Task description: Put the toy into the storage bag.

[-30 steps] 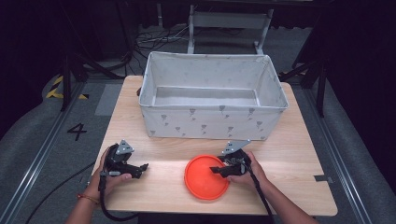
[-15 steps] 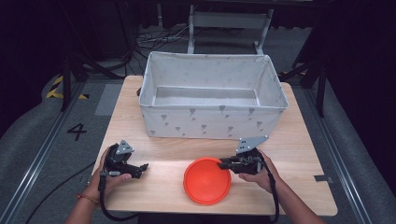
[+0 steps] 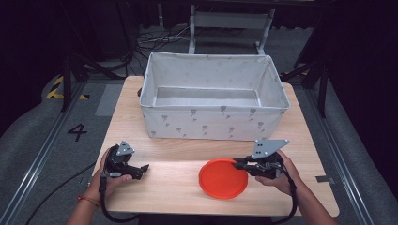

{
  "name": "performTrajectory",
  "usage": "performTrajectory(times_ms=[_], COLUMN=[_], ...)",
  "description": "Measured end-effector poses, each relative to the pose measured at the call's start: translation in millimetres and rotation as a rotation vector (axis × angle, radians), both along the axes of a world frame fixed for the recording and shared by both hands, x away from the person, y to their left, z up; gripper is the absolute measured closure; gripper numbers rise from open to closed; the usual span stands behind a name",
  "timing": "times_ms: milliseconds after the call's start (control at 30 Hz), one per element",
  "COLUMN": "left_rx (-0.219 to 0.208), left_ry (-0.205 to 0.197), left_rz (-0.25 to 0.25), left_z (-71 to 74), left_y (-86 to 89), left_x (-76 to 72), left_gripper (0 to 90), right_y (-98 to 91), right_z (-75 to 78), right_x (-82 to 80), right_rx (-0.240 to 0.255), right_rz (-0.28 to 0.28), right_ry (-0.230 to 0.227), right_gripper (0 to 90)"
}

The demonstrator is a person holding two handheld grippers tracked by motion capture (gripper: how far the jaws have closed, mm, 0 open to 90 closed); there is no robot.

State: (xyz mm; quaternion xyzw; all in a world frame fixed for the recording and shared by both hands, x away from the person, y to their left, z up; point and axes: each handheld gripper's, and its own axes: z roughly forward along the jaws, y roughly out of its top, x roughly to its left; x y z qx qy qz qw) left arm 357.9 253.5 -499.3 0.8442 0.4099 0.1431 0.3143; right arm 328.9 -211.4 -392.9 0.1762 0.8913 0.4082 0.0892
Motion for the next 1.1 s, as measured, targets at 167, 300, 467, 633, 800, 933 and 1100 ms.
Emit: performTrajectory(times_ms=[167, 300, 467, 633, 800, 933, 1100], left_rx=[0.0, 0.0, 0.001, -0.004, -0.005, -0.005, -0.006], left_ry=[0.0, 0.0, -0.001, 0.004, 0.006, 0.006, 0.005], left_rz=[0.0, 0.002, 0.0, 0.006, 0.009, 0.009, 0.011], left_z=[0.0, 0.0, 0.1, -0.1, 0.0, 0.0, -0.1], left_y=[0.0, -0.1, 0.1, -0.4, -0.3, -0.3, -0.4], left_x=[0.0, -0.1, 0.0, -0.9, -1.6, -1.7, -1.8], left_gripper=[0.5, 0.5, 0.5, 0.6, 0.6, 0.6, 0.5], right_y=[-23.0, -42.1, -65.7, -84.4, -97.8, -103.9, -108.4], right_z=[18.7, 34.2, 56.3, 80.2, 98.4, 109.6, 123.2], right_x=[-3.9, -6.6, -10.3, -10.9, -9.7, -7.5, -6.4], right_rx=[-0.022, -0.032, -0.023, -0.019, -0.014, -0.027, -0.037], right_rz=[-0.037, -0.064, -0.09, -0.12, -0.149, -0.161, -0.165], right_ry=[-0.024, -0.049, -0.078, -0.104, -0.118, -0.14, -0.159], right_gripper=[82.4, 82.4, 82.4, 82.3, 82.4, 82.4, 82.4])
